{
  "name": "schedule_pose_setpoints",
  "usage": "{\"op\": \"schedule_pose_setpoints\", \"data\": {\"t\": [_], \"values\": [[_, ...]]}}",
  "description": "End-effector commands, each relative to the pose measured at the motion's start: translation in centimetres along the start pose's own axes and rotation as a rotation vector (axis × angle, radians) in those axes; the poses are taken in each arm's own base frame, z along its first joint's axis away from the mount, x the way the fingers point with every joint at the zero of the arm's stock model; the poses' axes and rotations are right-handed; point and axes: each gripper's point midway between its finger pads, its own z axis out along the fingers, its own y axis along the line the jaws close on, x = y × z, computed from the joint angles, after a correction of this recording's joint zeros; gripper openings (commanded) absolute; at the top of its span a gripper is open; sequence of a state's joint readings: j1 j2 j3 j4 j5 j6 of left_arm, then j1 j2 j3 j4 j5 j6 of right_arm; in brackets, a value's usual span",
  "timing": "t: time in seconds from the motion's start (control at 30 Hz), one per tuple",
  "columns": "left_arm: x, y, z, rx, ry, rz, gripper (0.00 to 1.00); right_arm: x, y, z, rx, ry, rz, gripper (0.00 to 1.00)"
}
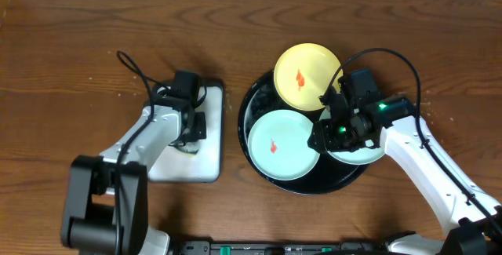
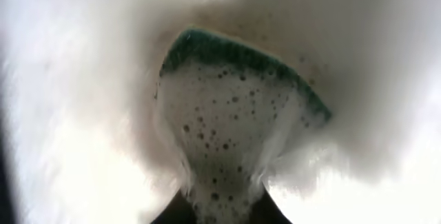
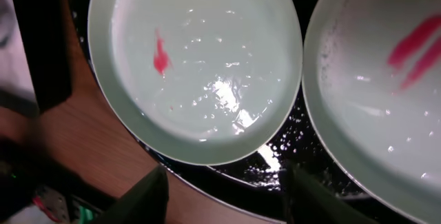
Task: Clean dirty plates on tray and stack at the side
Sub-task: 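Lift the plate with the right gripper and scrub it with the left sponge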
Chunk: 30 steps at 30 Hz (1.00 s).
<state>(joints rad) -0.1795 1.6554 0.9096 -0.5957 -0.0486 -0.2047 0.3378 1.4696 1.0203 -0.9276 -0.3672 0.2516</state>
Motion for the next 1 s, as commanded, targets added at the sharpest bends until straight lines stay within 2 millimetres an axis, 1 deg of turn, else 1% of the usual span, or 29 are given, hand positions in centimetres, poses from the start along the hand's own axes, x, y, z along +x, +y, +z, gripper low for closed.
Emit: {"op": "schedule_pose_setpoints", "data": {"t": [0.0,0.07,0.13,0.2,0.27,0.33,0.4,0.5,0.63,0.7,0.77,0.87,0.97], "values": [[-1.2,0.2,-2.9,0.015,-0.064,-0.003,0.08,0.2,0.6,-0.2,-0.004,0.007,0.084,0.47],[-1.0,-0.1,-4.6,0.049,-0.083,-0.005,0.08,1.0,0.5,0.3,0.024,0.04,0.173,0.46],[-0.6,-0.7,-6.2,0.103,-0.093,-0.005,0.08,1.4,0.1,0.7,0.075,0.052,0.209,0.46],[-0.1,-1.6,-7.7,0.177,-0.098,-0.011,0.07,1.4,-1.2,1.3,0.172,0.043,0.2,0.46],[0.4,-2.6,-9.0,0.249,-0.104,-0.031,0.08,1.1,-1.9,2.0,0.234,0.041,0.171,0.45],[0.7,-3.3,-10.3,0.308,-0.117,-0.05,0.08,1.3,-1.8,3.4,0.243,0.074,0.107,0.42],[0.8,-3.8,-11.2,0.352,-0.128,-0.065,0.08,1.8,-1.9,4.5,0.259,0.116,0.094,0.39],[0.9,-4.3,-12.0,0.395,-0.13,-0.096,0.08,2.5,-2.4,6.1,0.281,0.172,0.09,0.35],[1.2,-5.3,-12.2,0.438,-0.108,-0.098,0.08,2.4,-3.4,7.8,0.324,0.195,0.098,0.28],[1.6,-6.2,-12.3,0.45,-0.102,-0.079,0.08,2.1,-4.6,8.4,0.385,0.179,0.132,0.28],[1.9,-7.2,-12.5,0.461,-0.102,-0.05,0.07,1.6,-5.3,9.0,0.416,0.159,0.149,0.28],[2.3,-9.0,-12.9,0.482,-0.11,-0.003,0.08,0.6,-5.4,9.5,0.402,0.127,0.15,0.25],[2.3,-10.5,-12.9,0.497,-0.118,0.005,0.08,-0.4,-5.0,9.8,0.383,0.087,0.141,0.17]]}}
